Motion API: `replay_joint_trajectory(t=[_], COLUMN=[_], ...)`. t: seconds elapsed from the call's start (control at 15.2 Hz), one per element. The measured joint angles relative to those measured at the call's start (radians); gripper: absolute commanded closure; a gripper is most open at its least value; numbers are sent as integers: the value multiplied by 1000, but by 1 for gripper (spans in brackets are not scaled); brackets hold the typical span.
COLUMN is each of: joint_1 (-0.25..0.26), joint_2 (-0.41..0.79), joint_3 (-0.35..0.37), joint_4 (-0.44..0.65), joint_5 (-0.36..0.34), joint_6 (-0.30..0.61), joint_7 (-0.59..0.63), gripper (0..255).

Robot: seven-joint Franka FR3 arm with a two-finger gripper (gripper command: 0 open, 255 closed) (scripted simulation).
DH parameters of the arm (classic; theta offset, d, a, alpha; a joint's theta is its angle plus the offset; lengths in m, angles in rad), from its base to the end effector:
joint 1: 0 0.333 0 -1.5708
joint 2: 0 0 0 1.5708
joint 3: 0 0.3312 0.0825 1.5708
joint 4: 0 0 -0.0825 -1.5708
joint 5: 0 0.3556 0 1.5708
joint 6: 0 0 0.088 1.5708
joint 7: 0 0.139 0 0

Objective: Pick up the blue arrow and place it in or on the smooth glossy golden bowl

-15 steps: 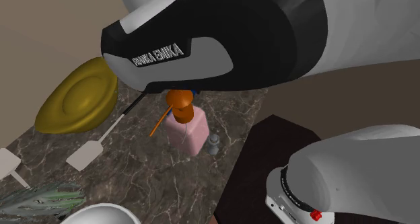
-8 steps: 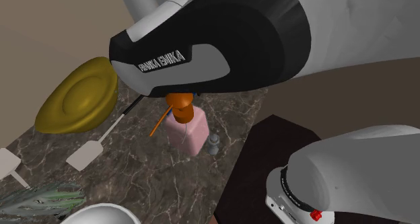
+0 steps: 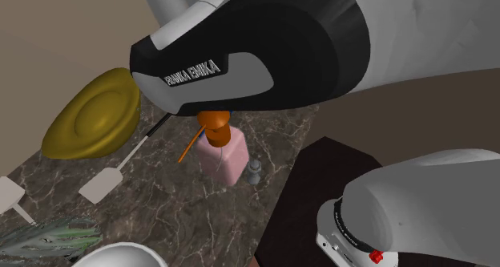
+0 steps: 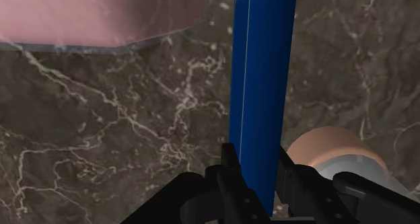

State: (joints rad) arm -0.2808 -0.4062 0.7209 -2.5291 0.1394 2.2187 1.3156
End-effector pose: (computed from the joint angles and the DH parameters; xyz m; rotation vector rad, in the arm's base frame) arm 0.3592 0.1749 0.3831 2.6727 -1.4610 0.1889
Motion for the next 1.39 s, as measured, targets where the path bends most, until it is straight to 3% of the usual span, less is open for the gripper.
replay_joint_trajectory(t=[0.33, 1.39], joint_1=[1, 21], joint_2=[-4, -97], joint_3=[-3, -76], joint_4=[3, 141], joint_5=[2, 16], joint_6=[-7, -232], joint_7=[-3, -51], gripper=[255, 255])
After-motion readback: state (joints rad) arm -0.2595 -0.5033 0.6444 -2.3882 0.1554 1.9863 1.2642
